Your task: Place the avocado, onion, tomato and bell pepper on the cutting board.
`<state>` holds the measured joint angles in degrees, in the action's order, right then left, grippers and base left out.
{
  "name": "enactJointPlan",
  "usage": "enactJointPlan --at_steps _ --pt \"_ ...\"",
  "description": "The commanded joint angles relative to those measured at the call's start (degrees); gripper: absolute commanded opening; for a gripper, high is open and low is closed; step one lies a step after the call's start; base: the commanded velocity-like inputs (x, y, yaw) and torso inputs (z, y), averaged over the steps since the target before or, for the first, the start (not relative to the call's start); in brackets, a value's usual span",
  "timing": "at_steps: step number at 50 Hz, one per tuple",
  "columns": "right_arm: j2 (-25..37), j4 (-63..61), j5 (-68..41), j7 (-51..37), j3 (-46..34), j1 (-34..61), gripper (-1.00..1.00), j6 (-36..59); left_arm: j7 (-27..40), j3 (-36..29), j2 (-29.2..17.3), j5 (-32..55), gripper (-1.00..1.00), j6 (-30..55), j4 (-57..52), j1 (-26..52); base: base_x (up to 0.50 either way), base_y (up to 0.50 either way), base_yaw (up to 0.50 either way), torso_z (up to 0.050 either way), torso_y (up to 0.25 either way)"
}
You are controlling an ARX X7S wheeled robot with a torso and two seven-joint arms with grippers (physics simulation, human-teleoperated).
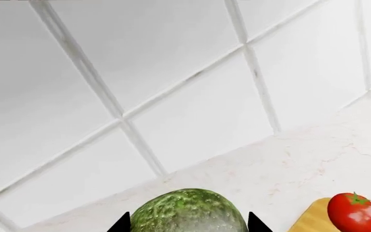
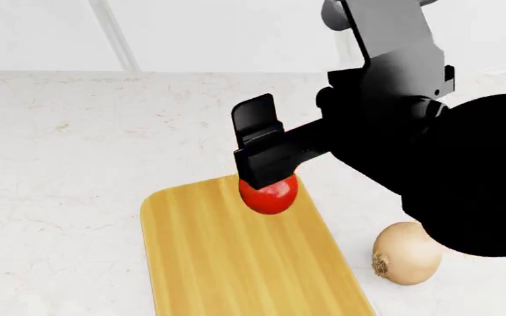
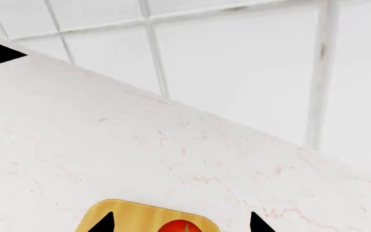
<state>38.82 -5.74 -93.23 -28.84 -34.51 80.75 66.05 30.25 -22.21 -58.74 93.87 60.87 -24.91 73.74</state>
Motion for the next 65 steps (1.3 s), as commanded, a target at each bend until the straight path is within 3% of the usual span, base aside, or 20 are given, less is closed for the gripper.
enactJointPlan --at_steps 1,14,31,47,65 --pt "3.87 -3.88 -6.58 -6.5 3.23 5.52 1.0 2.15 -3.01 -4.6 3.87 -3.94 -1.0 3.49 0.92 3.27 0.0 0.0 0.0 0.0 0.0" --pt "6.22 -3.4 -8.93 -9.37 4.97 12.05 1.0 3.21 -8.7 -10.73 10.56 -11.52 -1.0 5.57 2.92 6.24 0.0 0.0 0.0 0.0 0.001" --pt "6.16 -3.04 -7.66 -8.9 4.87 11.9 1.0 2.25 -14.2 -18.15 15.96 -19.97 -1.0 3.7 4.15 2.6 0.0 0.0 0.0 0.0 0.0" --pt "7.31 -4.75 -7.84 -8.68 5.32 10.43 1.0 1.28 -15.24 -23.01 20.67 -26.33 -1.0 1.32 6.41 0.52 0.0 0.0 0.0 0.0 0.001" --pt "7.25 -4.95 -7.16 -8.09 4.84 9.86 1.0 0.9 -14.67 -25.22 24.62 -27.62 -1.0 -1.03 6.8 -2.88 0.0 0.0 0.0 0.001 0.001"
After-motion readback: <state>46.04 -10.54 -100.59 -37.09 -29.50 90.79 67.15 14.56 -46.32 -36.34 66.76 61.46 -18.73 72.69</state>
